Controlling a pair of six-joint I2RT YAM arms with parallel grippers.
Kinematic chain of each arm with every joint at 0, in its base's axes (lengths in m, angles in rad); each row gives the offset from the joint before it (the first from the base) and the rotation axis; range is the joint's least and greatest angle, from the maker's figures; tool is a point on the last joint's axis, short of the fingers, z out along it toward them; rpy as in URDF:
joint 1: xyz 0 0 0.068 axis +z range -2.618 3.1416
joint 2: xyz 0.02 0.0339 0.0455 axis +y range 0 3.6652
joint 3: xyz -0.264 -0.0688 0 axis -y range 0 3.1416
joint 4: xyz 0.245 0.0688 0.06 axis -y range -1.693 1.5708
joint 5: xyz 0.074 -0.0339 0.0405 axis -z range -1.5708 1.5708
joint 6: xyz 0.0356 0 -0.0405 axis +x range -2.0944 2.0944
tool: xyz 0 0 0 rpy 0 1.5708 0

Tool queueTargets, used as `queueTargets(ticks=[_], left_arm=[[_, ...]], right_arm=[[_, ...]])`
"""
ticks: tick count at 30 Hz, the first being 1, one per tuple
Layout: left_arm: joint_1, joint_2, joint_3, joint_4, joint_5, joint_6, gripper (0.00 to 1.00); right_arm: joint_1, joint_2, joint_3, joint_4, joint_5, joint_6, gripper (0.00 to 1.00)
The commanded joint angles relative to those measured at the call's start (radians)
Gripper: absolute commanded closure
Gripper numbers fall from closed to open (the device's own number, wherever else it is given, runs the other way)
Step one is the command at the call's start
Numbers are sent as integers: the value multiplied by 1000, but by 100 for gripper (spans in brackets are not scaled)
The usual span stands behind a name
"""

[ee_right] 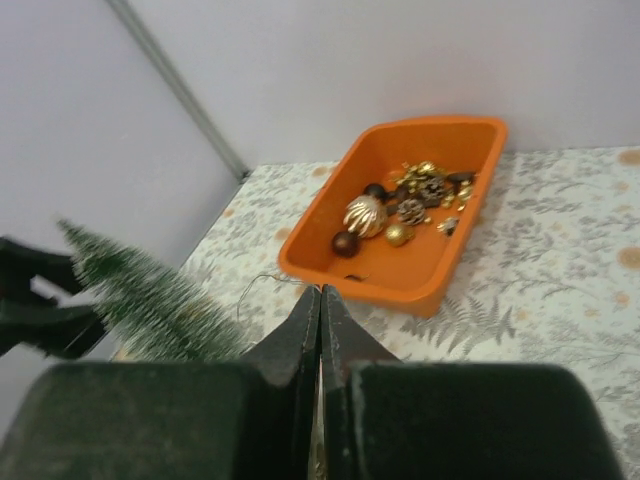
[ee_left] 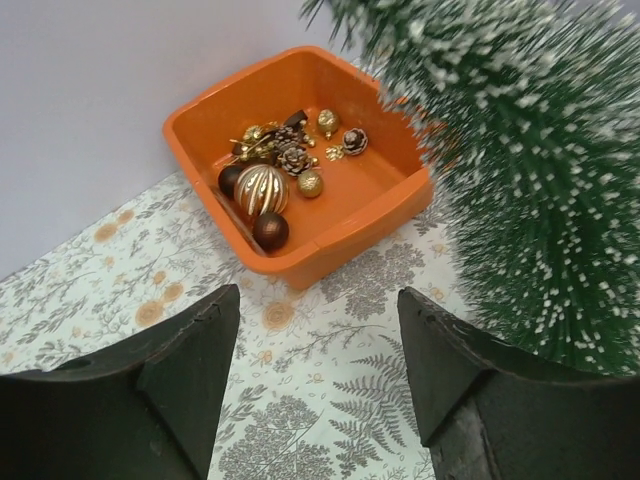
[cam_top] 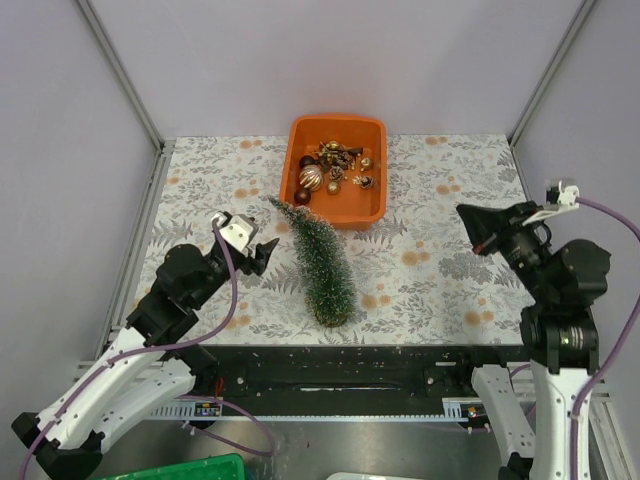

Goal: Decorate the small christmas tree

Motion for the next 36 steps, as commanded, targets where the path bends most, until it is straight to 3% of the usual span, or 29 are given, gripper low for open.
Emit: queueTargets(ticks=[1,7,11,15,18,23,27,31,36], left_arm=[[10,-3,66,-15,90,-74,33],[26,5,105,-58,217,-124,34],[35,18,132,-56,319,-174,38],[46,15,148,-58,331,-157,43],[61,3,158,-81,326,-144,45],[96,-38,166,-140,306,-130,49],[109,-86,177,-194,282,-89,53],[110,-129,229,-274,300,-26,57],[109,-118,312,-306,533,25,53]], right_arm=[[13,-90,97,-290,-180,18,100],[17,-229,195,-598,-188,44,100],[47,-266,356,-730,-143,12,100],[64,-231,438,-706,-356,53,100],[64,-231,336,-515,-600,185,100],[32,-251,104,-153,-765,399,100],[30,-254,-11,99,-782,529,100],[29,-216,-27,194,-785,553,100],[30,-138,-77,413,-757,602,100]])
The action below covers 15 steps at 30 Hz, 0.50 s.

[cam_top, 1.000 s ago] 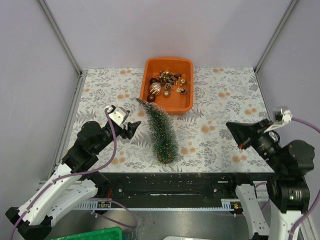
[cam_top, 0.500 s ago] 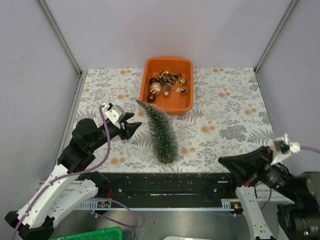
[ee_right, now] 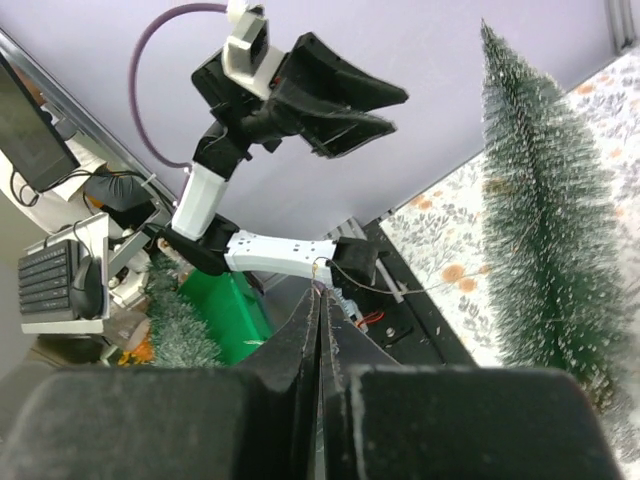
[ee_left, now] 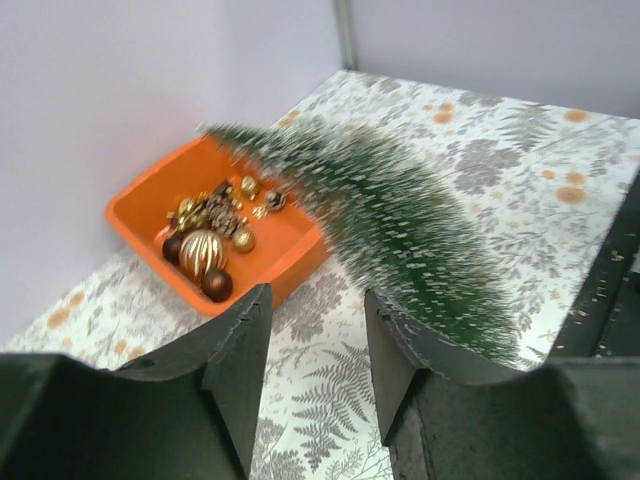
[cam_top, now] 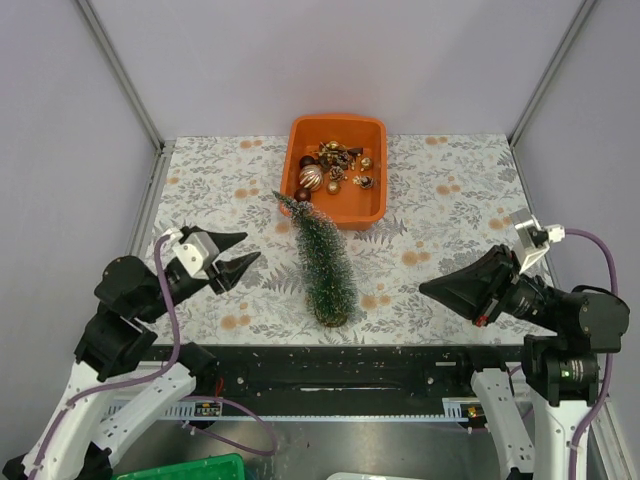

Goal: Decorate the small christmas tree

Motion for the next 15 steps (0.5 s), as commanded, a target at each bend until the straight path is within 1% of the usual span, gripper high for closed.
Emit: queueTargets(ticks=[1,3,5,6,7,8,9,10,12,13,15], left_arm=[[4,24,101,-1,246,53,50],[2,90,156,0,368,32,45],[-1,174,214,17,450,-8,43],[-13,213,228,34,467,-25,41],[-42,248,233,54,467,-28,41],[-83,274,237,57,447,-1,39],[-147,303,242,57,415,33,38],[-219,338,257,40,381,63,37],[-268,398,289,13,372,94,35],[-278,421,300,9,373,100,34],[-294,438,305,9,376,114,33]], right_arm=[[-4,100,-45,315,-2,78,100],[-4,164,-51,379,1,55,100],[16,230,-57,461,-3,51,100],[37,262,-53,469,4,25,100],[83,289,-35,427,30,-45,100],[159,322,-13,346,67,-125,100],[247,353,21,245,139,-237,100],[361,391,76,94,211,-359,100],[544,477,168,-81,361,-531,100],[592,503,192,-115,394,-576,100],[603,516,199,-106,397,-592,100]])
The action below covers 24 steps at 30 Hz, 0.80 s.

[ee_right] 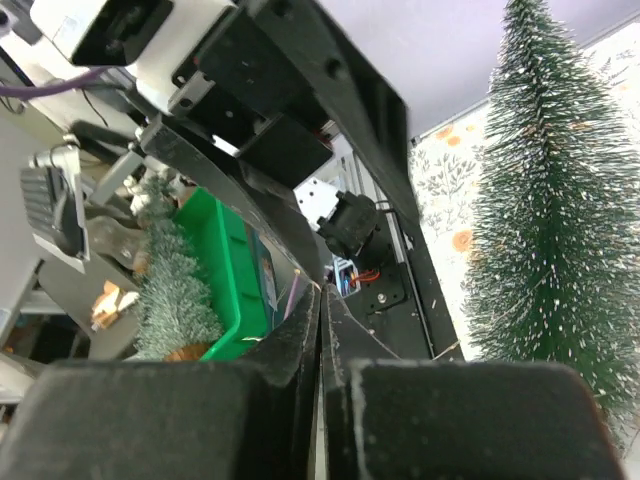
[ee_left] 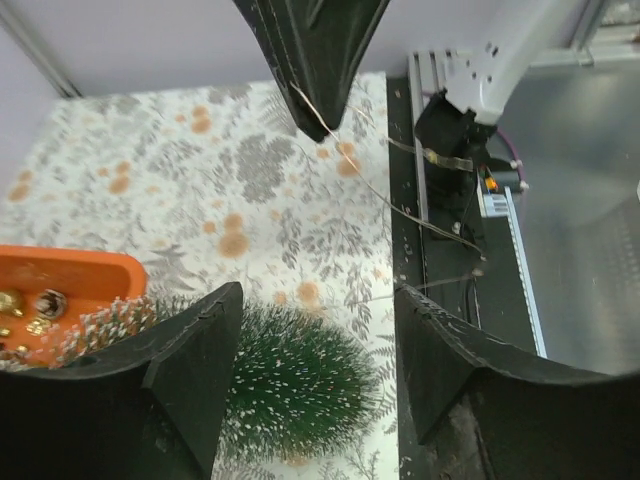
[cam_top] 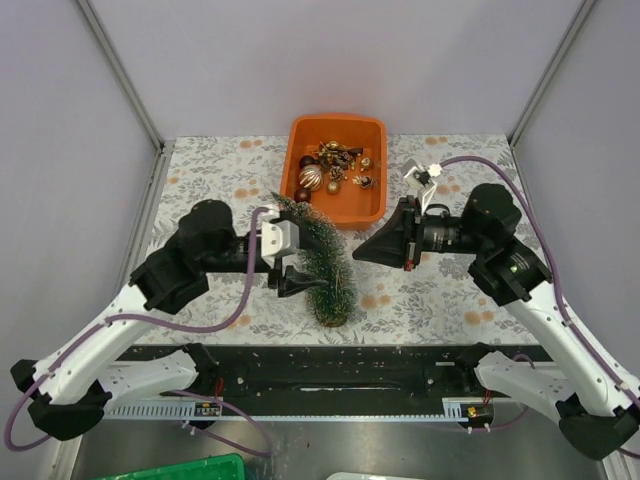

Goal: Decorate the small christmas tree

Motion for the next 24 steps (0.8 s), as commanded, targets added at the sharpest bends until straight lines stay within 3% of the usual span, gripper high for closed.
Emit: queueTargets(ticks=[1,13,18,24], left_arm=[[-40,37,52,-3,24,59,33],[-41,-56,-78,-67,95,64,31],[-26,-90,-147,52,77,-86,29],[22,-107,-226,253,81,-376,26]], right_arm=[[80,9,90,-139,149,-252,100],[160,159,222,-215,161,-366,100],[223,238,295,-221,189,-398,100],[332,331,396,-290,264,-464,100]])
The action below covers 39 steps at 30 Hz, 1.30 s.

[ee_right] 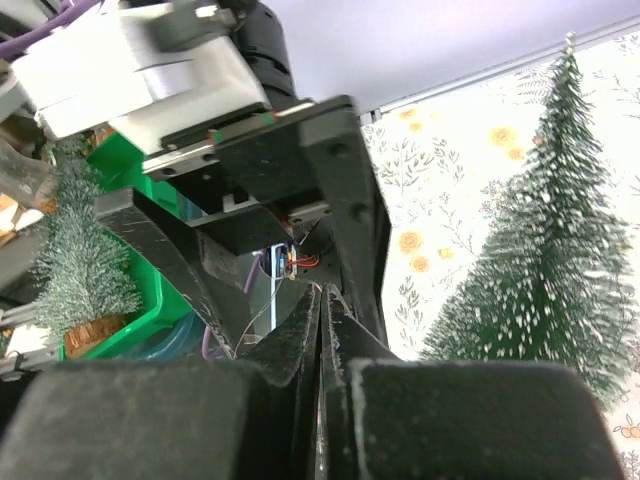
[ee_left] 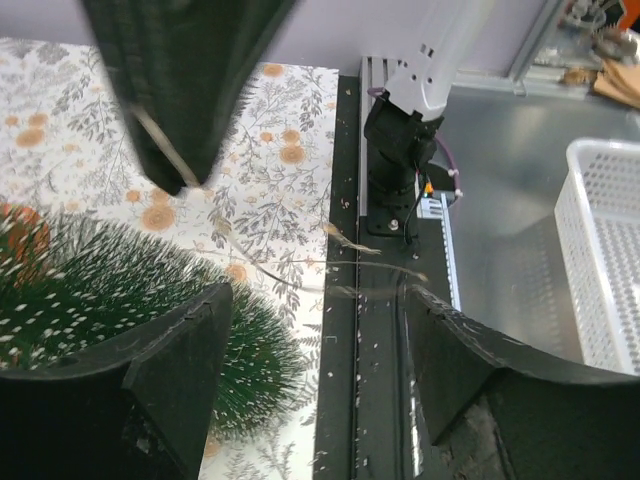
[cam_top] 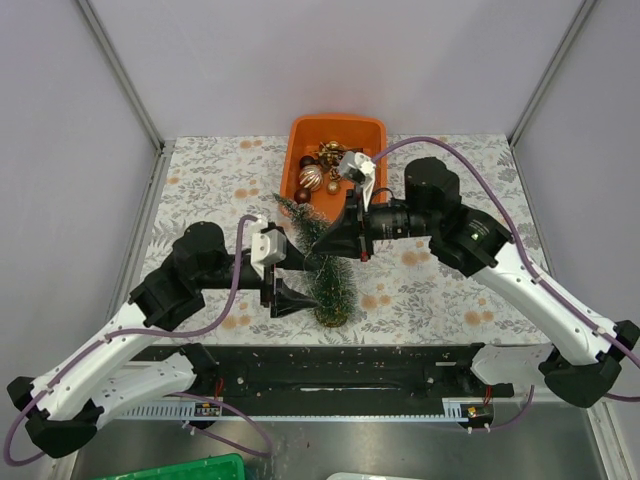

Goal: Decorate the small christmas tree

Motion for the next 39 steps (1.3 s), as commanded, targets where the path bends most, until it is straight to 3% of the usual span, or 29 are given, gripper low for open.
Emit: queueTargets(ticks=[1,5,11,21,27,32,36,38,39], left_arm=[[39,-23,-42,214,42,-261,26],[49,-52,-62,217,133,-281,26],[53,-101,-108,145,286,-171,25],[107,-111,-177,355,-7,-342,28],[130,-123,-200,446,82,-487,28],[132,-134,-217,438,186,-475,30],[133,-141,-219,406,124,-441,39],[136,-140,-217,394,79,-424,50],[139,-137,-214,384,47,-419,61]], right_arm=[[68,37,94,-36,69,-74,100],[80,51,113,-56,98,-93,100],[83,60,136,-86,123,-122,100],[140,122,188,-102,152,-140,100],[143,119,194,-98,165,-151,100],[143,132,211,-107,176,-163,100],[145,140,225,-101,170,-165,100],[145,146,234,-99,172,-165,100],[145,149,240,-102,172,-168,100]])
